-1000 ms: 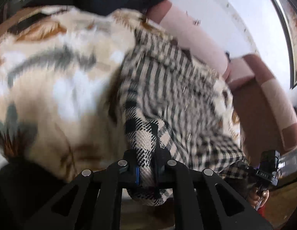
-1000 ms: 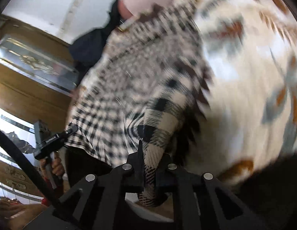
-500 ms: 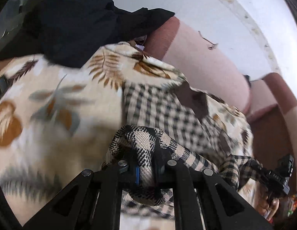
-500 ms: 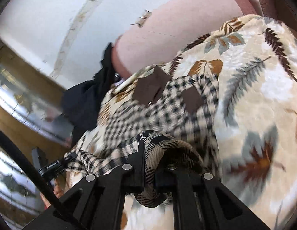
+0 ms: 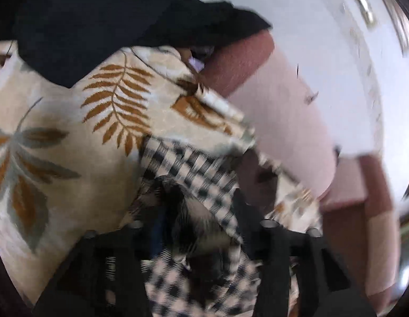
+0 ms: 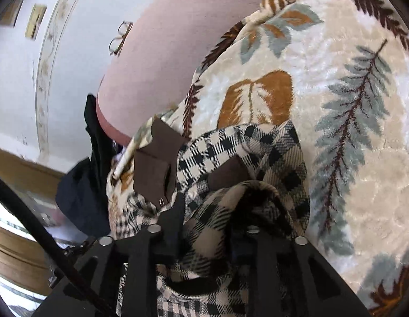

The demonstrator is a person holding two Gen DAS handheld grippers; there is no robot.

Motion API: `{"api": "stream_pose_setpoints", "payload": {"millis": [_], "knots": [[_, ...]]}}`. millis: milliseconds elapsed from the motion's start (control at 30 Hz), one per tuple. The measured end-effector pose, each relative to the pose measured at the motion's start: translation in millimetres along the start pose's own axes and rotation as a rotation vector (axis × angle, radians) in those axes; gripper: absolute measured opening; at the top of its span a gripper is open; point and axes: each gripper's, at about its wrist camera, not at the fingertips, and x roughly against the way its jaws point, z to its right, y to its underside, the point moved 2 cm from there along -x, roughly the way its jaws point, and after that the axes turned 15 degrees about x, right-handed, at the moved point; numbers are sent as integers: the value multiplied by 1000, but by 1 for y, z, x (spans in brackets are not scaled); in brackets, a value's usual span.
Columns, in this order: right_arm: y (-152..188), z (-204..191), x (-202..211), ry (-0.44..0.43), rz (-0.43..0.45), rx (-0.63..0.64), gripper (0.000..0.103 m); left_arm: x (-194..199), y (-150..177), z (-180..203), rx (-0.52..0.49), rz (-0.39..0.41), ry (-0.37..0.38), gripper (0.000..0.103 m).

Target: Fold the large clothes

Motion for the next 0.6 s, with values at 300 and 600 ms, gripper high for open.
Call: {"api": "stream_pose_setpoints", "payload": {"millis": [300, 600], "knots": [[-10, -2, 27, -80, 128, -86, 68, 53, 1, 28, -41, 115, 14, 60], [10, -62, 70, 24, 104, 205, 71, 107, 91, 7, -332, 316, -230, 68]]}}
